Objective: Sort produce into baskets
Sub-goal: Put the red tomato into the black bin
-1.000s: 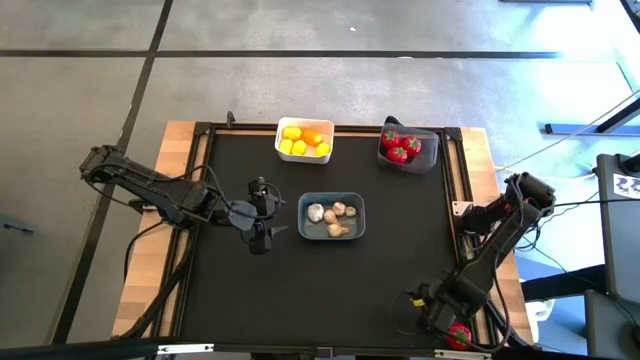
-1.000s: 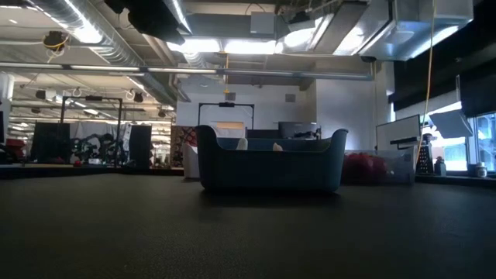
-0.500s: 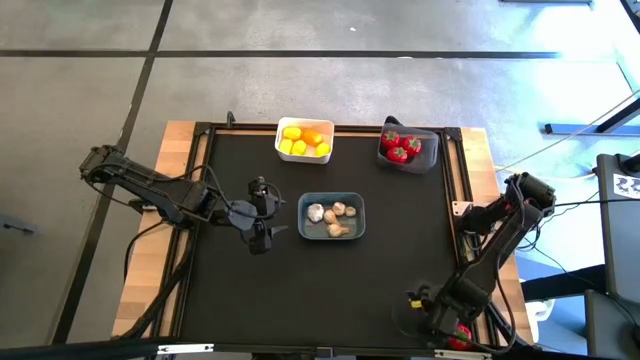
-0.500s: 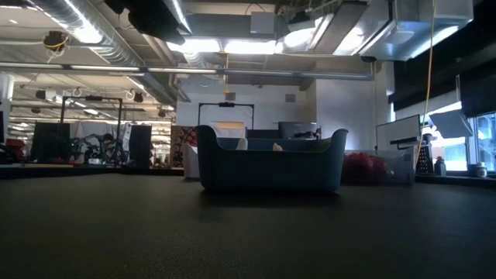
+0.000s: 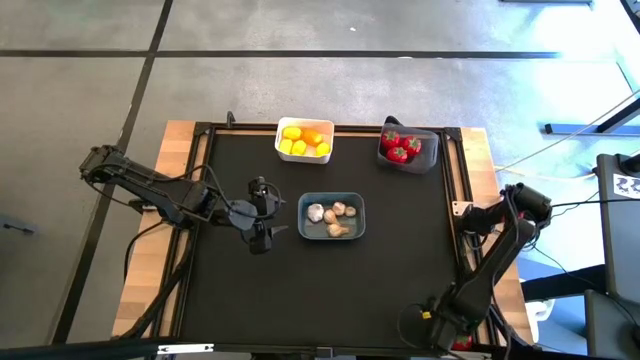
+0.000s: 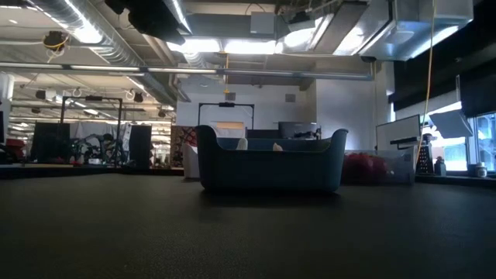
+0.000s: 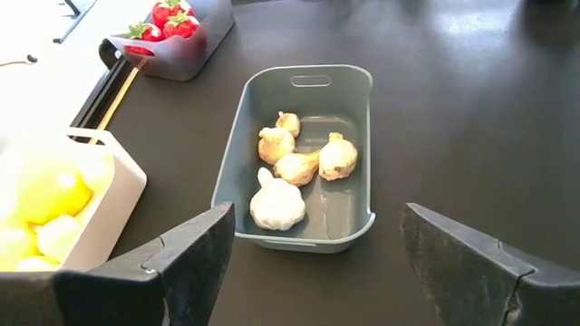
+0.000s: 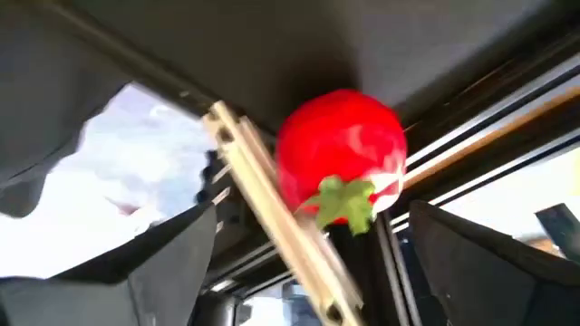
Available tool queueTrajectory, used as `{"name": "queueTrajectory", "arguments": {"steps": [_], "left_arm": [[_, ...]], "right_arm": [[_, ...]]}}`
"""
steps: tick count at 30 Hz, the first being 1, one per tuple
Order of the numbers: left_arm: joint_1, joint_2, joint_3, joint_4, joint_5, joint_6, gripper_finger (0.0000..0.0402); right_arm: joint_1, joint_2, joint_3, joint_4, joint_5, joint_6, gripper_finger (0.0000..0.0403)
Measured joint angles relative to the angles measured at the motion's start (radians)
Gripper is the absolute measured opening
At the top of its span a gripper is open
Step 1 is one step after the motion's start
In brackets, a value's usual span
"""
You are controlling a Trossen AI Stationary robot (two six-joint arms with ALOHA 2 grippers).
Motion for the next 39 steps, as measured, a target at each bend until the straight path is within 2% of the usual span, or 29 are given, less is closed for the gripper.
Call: {"name": "queueTrajectory", "arguments": {"steps": [15, 22, 25, 32, 39], "left_arm": [[0.0, 0.0, 0.0, 0.0, 0.0, 0.0, 0.0311], [0.0, 0.0, 0.0, 0.0, 0.0, 0.0, 0.0311], [0.0, 0.0, 0.0, 0.001, 0.0, -0.001, 0.0311], [0.0, 0.0, 0.0, 0.008, 0.0, -0.006, 0.0311], [0.0, 0.0, 0.0, 0.037, 0.0, 0.024, 0.0311]], "right_arm": [[0.022, 0.139, -0.001, -0.03, -0.033, -0.06, 0.0357], [0.024, 0.191, -0.001, -0.005, -0.112, -0.081, 0.0355], [0.023, 0.191, -0.001, -0.005, -0.127, -0.085, 0.0335], [-0.016, 0.191, -0.001, -0.013, -0.115, -0.14, 0.0244], [-0.08, 0.166, -0.001, -0.018, -0.031, -0.236, 0.0243]]}}
